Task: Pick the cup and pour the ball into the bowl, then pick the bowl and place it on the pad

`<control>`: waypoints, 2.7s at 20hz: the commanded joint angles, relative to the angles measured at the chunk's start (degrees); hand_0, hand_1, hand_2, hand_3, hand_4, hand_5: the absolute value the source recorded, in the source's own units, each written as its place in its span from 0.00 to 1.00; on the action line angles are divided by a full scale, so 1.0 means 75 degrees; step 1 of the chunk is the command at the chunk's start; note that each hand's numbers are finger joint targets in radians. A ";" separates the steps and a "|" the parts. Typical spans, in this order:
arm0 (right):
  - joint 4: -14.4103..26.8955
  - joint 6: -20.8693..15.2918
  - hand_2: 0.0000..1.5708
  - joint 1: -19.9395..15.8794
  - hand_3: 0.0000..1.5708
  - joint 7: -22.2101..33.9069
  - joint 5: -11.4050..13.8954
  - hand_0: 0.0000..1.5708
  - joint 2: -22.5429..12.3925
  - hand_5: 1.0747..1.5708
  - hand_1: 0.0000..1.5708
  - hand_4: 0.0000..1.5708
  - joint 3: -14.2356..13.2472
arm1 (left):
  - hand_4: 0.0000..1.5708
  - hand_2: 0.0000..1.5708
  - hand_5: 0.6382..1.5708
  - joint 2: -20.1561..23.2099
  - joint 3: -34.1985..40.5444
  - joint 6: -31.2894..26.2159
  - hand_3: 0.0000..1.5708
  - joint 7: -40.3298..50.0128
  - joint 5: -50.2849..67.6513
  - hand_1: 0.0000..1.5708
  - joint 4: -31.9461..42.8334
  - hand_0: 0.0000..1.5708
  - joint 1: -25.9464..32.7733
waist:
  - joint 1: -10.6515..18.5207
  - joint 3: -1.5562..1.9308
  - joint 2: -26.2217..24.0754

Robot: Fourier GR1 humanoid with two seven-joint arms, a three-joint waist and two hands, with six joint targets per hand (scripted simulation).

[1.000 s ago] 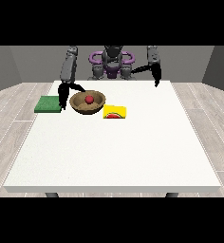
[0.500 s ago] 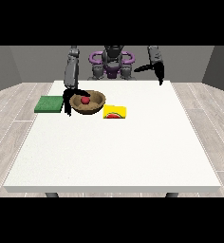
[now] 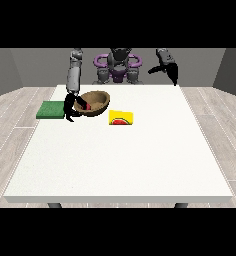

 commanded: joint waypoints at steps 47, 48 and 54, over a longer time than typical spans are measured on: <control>-0.0265 -0.0296 1.00 -0.0307 0.66 0.3627 0.0688 0.99 -0.2858 0.98 0.99 0.00 -0.0410 | 0.76 0.00 0.98 0.4264 0.4422 -0.3460 0.00 -0.1651 0.3119 0.00 0.3316 0.00 0.0555 | -0.1126 0.0334 0.0028; 0.0104 -0.0184 0.90 -0.0534 0.83 0.3786 0.0460 0.78 -0.2916 0.96 0.78 0.00 -0.0640 | 0.76 0.00 0.99 0.3998 0.4284 -0.3222 0.00 -0.1582 0.3062 0.00 0.2939 0.00 0.0659 | -0.0922 0.0337 -0.0017; -0.0065 0.0466 0.27 -0.0913 0.41 0.4216 0.0451 0.00 -0.2694 0.78 0.00 0.00 -0.0238 | 0.75 0.00 0.98 0.4576 0.4492 -0.3596 0.00 -0.1647 0.3152 0.00 0.3799 0.00 0.0303 | -0.1248 0.0325 -0.0054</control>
